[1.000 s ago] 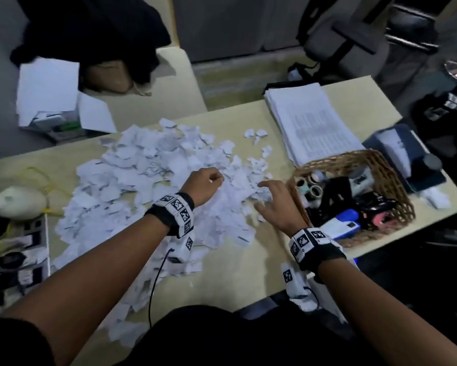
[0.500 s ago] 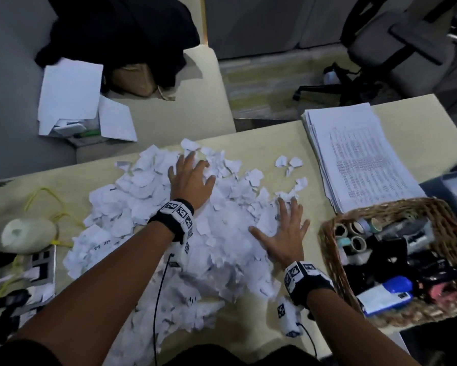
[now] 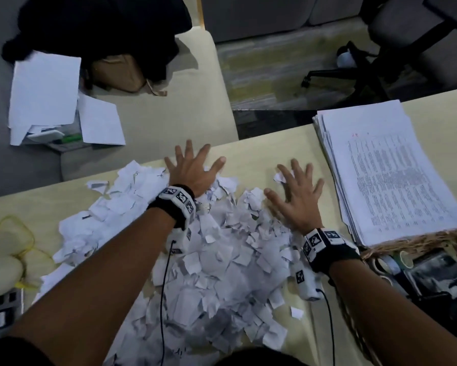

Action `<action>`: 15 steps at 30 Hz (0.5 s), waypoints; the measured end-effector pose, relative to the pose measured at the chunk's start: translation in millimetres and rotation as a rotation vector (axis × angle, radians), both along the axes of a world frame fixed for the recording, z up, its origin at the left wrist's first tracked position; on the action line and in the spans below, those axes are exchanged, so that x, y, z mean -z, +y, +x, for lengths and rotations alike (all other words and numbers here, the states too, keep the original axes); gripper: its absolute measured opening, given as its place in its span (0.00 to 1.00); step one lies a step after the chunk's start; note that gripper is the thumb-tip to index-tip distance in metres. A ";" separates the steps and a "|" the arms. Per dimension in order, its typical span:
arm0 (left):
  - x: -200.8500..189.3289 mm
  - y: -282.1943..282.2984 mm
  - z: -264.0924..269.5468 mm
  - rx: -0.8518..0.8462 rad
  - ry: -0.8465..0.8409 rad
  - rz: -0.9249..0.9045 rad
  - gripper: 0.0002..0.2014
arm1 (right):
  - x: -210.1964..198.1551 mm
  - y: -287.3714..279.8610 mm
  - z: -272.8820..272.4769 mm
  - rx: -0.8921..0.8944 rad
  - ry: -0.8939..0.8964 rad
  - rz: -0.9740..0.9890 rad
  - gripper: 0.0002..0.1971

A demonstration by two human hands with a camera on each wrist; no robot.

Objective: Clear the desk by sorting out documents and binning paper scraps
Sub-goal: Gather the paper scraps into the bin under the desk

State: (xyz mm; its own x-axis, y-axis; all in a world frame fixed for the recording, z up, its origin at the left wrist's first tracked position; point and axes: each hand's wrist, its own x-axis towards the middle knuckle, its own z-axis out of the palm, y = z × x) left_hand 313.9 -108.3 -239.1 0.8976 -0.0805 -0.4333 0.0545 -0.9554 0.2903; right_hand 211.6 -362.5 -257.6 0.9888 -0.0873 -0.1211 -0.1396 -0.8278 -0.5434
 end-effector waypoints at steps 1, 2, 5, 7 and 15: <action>-0.8 -6.8 -9.7 0.026 -0.017 -0.020 0.40 | -1.4 1.4 -2.1 -0.063 -0.001 0.017 0.38; -2.0 -13.4 -20.0 0.060 -0.034 -0.037 0.39 | -2.2 2.6 -5.7 -0.128 0.003 0.025 0.39; -4.8 -31.4 -56.7 0.220 -0.058 -0.041 0.39 | -6.5 8.5 -22.9 -0.318 0.048 0.014 0.41; -5.0 -39.7 -81.6 0.311 -0.060 -0.013 0.40 | -8.8 10.7 -36.8 -0.405 0.051 0.008 0.43; -2.1 -40.7 -119.6 0.487 -0.344 0.082 0.19 | -6.3 17.9 -104.2 -0.450 -0.049 -0.192 0.41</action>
State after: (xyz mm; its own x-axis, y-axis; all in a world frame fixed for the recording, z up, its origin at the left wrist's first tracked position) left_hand 194.4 -149.0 -237.0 0.8558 -0.4963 -0.1463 -0.4792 -0.8669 0.1374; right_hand 107.5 -344.6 -251.3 0.9375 0.3342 -0.0970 0.2773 -0.8859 -0.3718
